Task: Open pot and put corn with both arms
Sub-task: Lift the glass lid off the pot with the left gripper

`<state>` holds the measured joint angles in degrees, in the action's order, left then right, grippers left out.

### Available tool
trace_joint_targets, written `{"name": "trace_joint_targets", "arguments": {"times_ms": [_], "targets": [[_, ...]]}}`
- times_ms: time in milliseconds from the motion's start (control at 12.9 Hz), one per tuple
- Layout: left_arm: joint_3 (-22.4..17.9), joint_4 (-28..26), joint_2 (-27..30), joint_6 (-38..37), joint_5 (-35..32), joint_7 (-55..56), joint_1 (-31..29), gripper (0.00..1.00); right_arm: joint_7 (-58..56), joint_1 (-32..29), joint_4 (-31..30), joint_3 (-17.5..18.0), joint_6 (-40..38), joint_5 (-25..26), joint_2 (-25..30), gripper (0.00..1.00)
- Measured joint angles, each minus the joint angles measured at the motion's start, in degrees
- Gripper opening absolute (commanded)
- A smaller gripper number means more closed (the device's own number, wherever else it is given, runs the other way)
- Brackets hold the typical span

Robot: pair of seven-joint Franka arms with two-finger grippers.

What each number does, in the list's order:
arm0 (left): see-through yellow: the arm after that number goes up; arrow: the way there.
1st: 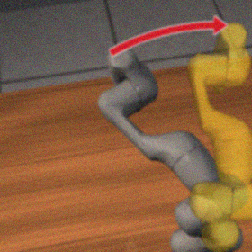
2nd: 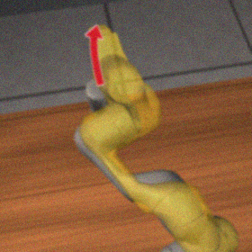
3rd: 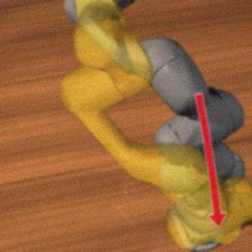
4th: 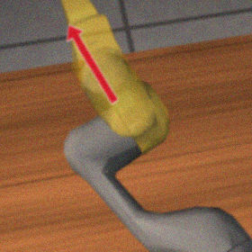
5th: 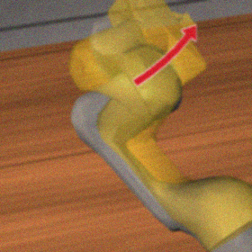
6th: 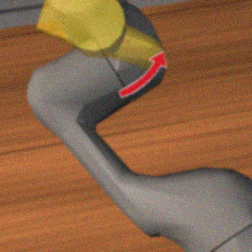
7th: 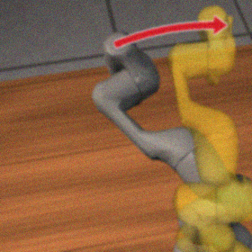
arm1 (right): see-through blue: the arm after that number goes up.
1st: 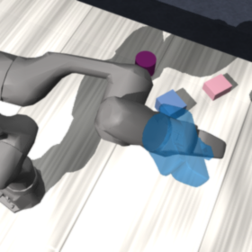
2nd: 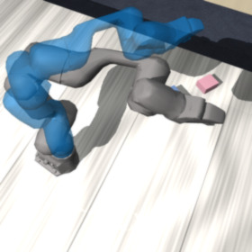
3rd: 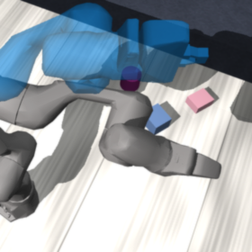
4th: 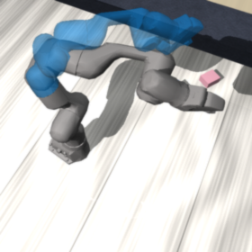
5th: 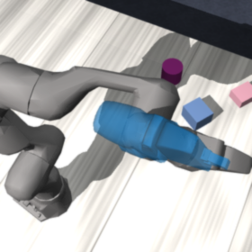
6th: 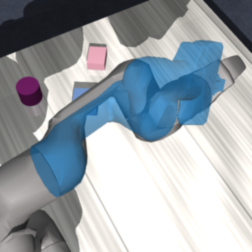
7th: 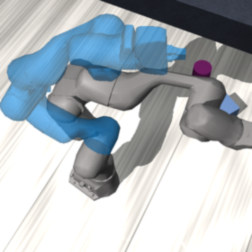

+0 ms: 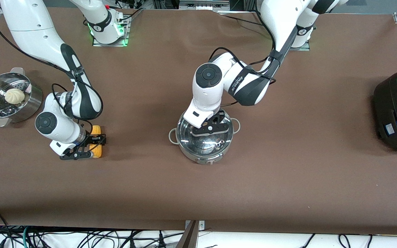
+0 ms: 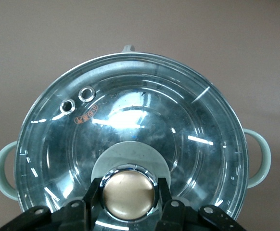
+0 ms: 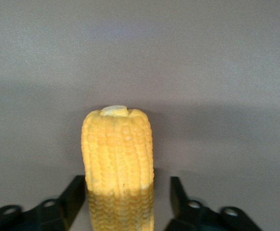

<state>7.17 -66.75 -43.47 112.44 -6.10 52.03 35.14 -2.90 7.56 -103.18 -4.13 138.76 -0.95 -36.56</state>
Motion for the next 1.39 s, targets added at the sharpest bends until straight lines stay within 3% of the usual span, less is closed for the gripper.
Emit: {"name": "trace_joint_targets", "arguments": {"times_ms": [542,930,1162,1394], "targets": [[0.03,4.84,7.23,-15.94,0.41,-7.23,-4.82,0.00,-0.01,0.05,0.41,0.21,-0.59,0.00,0.33,0.28],[-0.17,3.97,10.13,-20.53,0.43,-26.87,-16.28,0.00,-0.01,0.08,1.18,1.41,-6.87,0.00,6.89,0.30],[-0.16,-1.99,14.37,-21.39,0.85,-38.90,-24.26,0.00,-0.01,0.09,3.03,2.36,-14.38,0.00,11.61,0.30],[-0.20,-13.28,21.29,-19.00,3.65,-47.97,-32.42,0.00,0.73,0.09,9.50,3.73,-25.96,-0.06,14.43,0.30]]}}
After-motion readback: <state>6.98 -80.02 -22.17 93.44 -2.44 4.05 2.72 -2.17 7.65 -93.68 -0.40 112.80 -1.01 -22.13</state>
